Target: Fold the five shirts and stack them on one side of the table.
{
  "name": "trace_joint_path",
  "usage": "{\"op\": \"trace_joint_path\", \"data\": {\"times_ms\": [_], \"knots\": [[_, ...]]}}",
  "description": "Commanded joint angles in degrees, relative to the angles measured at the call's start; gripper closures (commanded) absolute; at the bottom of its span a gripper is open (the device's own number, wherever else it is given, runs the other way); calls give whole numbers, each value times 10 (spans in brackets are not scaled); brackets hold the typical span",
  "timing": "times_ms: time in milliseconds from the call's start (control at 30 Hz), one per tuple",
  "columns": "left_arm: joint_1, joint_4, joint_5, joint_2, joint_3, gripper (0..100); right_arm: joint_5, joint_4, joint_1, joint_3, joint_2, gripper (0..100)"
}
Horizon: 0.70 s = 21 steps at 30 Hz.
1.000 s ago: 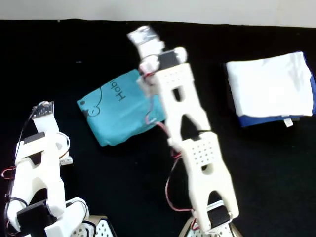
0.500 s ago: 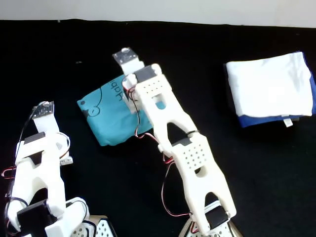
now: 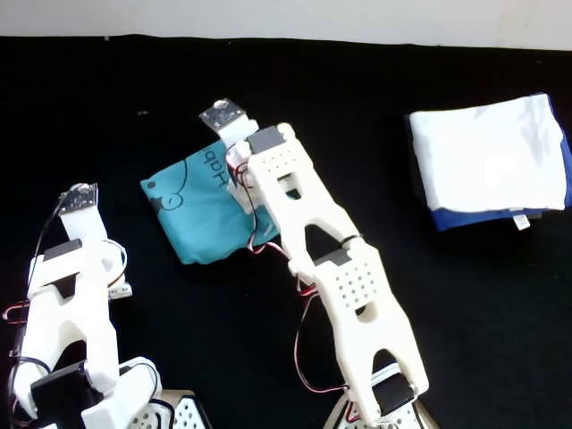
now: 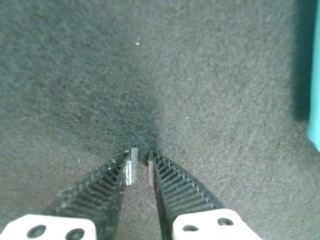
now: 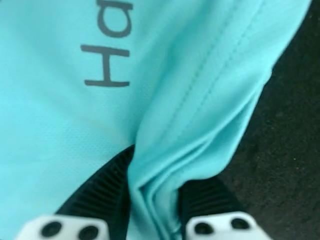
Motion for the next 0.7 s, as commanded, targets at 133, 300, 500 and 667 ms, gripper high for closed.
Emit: {"op": "trace_joint_path", "data": {"times_ms": [133,300,500,667], "knots": [[-5,-4,-4,7,-14,937,7,129,45,-70,-27,993],[-5,-4,-4,7,-14,937,3,216,86,-158,-67,993],[-5,-4,-4,7,-14,937,-22,214,174,-154,-183,993],[-5,-4,-4,7,-14,937,-10,213,247,-154,-256,993]]}}
